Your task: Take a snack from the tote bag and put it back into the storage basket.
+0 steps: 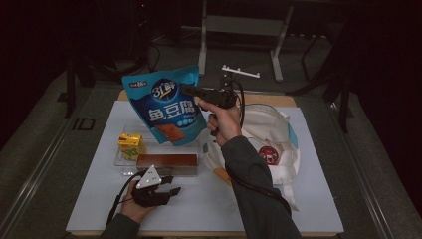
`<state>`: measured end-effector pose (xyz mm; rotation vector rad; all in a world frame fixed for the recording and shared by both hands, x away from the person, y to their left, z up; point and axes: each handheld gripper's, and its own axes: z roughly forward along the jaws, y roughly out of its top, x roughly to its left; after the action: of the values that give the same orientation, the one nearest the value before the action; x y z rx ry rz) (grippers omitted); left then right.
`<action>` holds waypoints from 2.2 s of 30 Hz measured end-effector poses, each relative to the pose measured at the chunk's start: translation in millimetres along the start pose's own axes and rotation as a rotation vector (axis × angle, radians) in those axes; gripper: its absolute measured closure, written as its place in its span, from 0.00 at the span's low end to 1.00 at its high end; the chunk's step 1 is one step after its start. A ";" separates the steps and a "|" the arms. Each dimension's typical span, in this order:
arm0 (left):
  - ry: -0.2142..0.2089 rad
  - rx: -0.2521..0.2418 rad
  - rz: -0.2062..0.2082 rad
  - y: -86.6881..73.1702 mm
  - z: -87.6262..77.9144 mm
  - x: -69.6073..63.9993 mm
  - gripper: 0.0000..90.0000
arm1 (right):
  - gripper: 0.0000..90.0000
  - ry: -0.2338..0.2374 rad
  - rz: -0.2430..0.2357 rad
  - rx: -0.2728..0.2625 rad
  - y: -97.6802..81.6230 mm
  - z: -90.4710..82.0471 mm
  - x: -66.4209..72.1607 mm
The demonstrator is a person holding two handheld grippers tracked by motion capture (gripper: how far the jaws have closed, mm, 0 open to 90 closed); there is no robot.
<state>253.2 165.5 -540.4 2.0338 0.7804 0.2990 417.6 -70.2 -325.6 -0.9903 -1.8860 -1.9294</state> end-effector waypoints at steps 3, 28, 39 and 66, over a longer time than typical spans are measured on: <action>0.002 0.000 0.003 0.0 -0.1 -0.4 0.54 | 0.99 -0.010 0.021 -0.009 -6.1 6.1 -5.2; 0.003 -0.001 0.014 -0.1 -0.6 -0.7 0.54 | 0.99 -0.110 0.046 -0.008 -30.8 40.8 -25.9; 0.001 -0.004 0.012 -0.3 -0.6 -0.8 0.54 | 0.99 -0.133 0.045 -0.002 -39.2 53.0 -32.6; 0.002 -0.001 0.016 -0.1 -0.2 -1.1 0.53 | 0.95 -0.227 -0.015 0.101 -57.8 24.4 -61.6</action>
<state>252.1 165.0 -540.3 2.0394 0.7656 0.3101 433.6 -56.4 -411.0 -1.2105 -2.0940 -1.7738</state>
